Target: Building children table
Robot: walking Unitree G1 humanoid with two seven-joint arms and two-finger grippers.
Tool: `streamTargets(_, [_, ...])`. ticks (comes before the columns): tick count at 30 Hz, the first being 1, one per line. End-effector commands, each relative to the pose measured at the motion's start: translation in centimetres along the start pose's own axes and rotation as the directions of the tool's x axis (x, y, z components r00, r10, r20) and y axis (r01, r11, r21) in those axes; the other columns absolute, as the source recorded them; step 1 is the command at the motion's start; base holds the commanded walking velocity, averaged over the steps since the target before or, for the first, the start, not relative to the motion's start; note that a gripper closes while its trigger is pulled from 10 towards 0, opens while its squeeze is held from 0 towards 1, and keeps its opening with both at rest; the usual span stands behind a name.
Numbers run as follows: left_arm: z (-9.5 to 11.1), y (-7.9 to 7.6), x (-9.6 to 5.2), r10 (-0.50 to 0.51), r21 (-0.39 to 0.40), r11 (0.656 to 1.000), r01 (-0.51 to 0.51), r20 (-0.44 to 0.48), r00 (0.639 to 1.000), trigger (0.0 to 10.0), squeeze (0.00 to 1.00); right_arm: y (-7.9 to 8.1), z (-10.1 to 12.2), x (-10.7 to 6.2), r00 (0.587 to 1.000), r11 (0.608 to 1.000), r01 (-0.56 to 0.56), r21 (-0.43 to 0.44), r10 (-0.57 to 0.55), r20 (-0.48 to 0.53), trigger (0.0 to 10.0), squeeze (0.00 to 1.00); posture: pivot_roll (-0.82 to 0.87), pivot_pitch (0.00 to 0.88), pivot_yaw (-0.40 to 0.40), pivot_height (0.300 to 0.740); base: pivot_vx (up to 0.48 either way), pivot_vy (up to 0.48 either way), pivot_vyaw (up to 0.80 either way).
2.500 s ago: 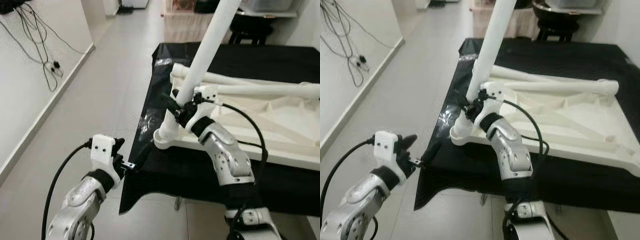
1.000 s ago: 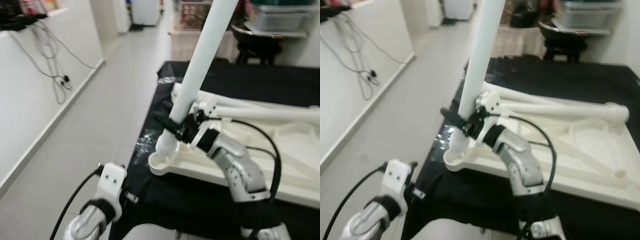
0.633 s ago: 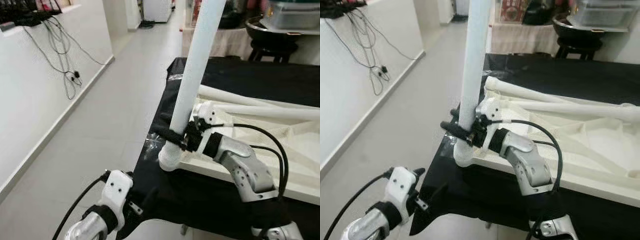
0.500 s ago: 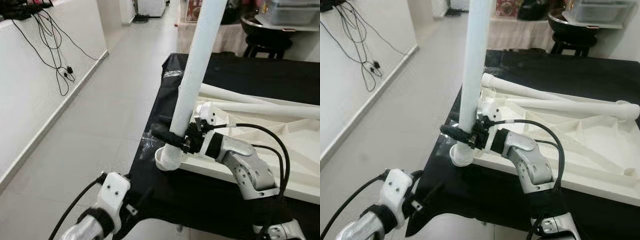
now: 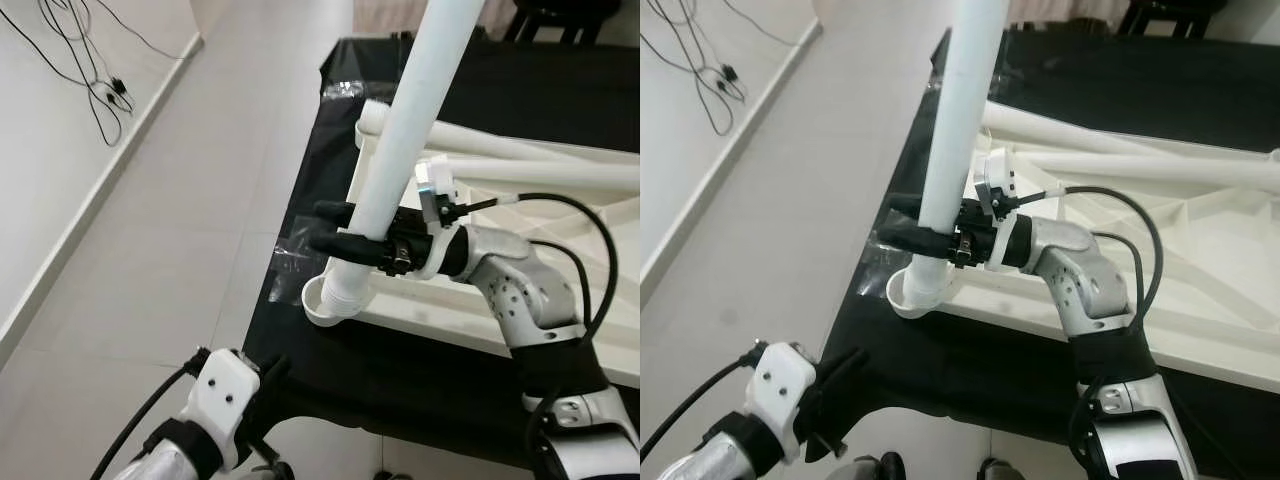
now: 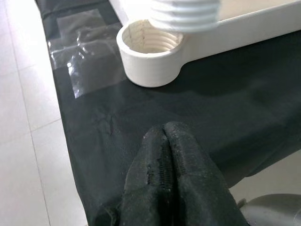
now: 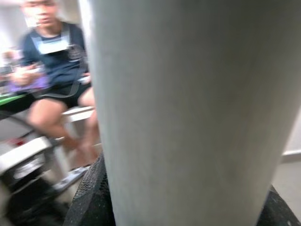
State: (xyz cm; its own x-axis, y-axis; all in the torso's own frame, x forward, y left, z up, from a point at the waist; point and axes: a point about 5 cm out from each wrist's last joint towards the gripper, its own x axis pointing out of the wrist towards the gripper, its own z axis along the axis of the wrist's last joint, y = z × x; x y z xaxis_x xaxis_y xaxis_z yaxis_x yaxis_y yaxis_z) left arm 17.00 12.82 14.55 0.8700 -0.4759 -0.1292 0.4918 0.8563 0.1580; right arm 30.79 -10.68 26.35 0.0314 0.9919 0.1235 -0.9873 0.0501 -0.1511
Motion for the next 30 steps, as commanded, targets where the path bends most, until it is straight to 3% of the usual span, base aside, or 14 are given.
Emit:
streamTargets(1, [0.1, 0.0, -0.5, 0.006, 0.016, 1.0, -0.006, 0.003, 1.0, 8.7, 0.0, 0.6, 0.3, 1.0, 0.997, 0.997, -0.071, -0.016, 0.071, 0.01, 10.0, 0.0, 0.03, 0.36, 0.01, 0.74, 0.0, 0.0, 0.0])
streamTargets(2, [0.2, 0.0, -0.7, 0.009, 0.017, 1.0, -0.009, 0.01, 1.0, 10.0, 0.0, 0.5, 0.3, 1.6, 0.996, 0.996, -0.086, -0.019, 0.087, 0.016, 10.0, 0.0, 0.03, 0.366, 0.006, 0.74, 0.0, 0.0, 0.0])
streamTargets(9, [0.8, 0.1, -1.4, 0.041, 0.021, 0.999, -0.042, 0.037, 0.998, 10.0, 0.0, -0.3, 0.8, 4.2, 0.993, 0.995, -0.093, -0.036, 0.095, 0.072, 10.0, 0.0, 0.05, 0.376, -0.011, 0.74, 0.0, 0.0, 0.0])
streamTargets(11, [0.5, 0.3, -1.6, 0.095, 0.032, 0.995, -0.095, -0.004, 0.995, 10.0, 0.0, -0.8, 1.2, 4.6, 0.992, 0.996, -0.077, -0.045, 0.081, 0.098, 10.0, 0.0, 0.06, 0.375, -0.016, 0.74, 0.0, 0.24, 0.0])
streamTargets(19, [0.3, 0.4, -1.7, 0.122, 0.03, 0.992, -0.121, -0.012, 0.993, 10.0, 0.0, -1.1, 1.8, 4.4, 0.989, 0.995, -0.081, -0.05, 0.086, 0.121, 10.0, 0.0, 0.06, 0.366, -0.018, 0.74, 0.0, 0.48, 0.0])
streamTargets(30, [0.0, -0.4, -1.2, 0.019, -0.019, 1.0, -0.019, 0.021, 1.0, 10.0, 0.0, -2.3, 2.2, 2.3, 0.996, 0.996, -0.025, -0.09, 0.033, 0.088, 10.0, 0.0, 0.04, 0.332, -0.008, 0.74, 0.0, 0.0, 0.0])
